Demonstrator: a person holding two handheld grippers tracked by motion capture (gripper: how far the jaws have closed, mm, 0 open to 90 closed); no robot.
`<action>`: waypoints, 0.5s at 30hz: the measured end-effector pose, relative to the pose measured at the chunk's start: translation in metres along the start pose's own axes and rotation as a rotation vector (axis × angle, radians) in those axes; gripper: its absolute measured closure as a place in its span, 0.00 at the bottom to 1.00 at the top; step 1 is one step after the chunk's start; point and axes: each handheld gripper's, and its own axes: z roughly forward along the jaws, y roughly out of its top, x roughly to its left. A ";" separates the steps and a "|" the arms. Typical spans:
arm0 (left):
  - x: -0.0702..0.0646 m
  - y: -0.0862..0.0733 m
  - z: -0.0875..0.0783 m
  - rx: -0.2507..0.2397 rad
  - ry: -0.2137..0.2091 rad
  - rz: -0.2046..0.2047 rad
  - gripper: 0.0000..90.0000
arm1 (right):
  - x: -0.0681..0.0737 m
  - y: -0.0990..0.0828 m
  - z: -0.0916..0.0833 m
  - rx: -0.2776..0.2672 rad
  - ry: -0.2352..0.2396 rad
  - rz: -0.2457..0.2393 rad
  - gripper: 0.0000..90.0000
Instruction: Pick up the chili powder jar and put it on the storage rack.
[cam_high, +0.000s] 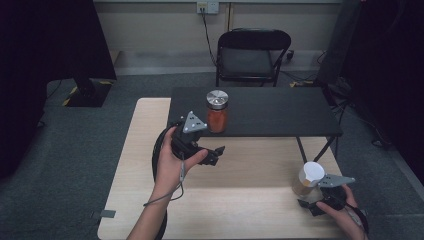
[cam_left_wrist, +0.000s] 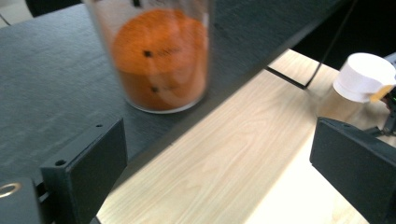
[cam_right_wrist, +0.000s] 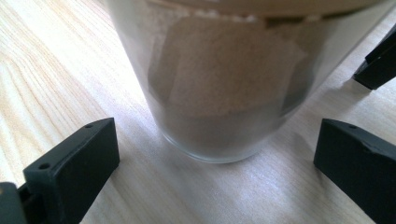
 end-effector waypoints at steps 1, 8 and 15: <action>0.000 0.000 0.000 0.000 0.000 0.000 0.04 | 0.000 0.000 0.000 0.000 0.000 0.000 0.00; 0.000 -0.014 0.006 -0.010 -0.044 0.001 0.04 | 0.000 0.000 0.000 0.000 0.000 0.000 0.00; -0.001 -0.022 0.010 0.000 -0.058 -0.001 0.04 | 0.000 0.000 0.000 0.000 0.000 0.000 0.00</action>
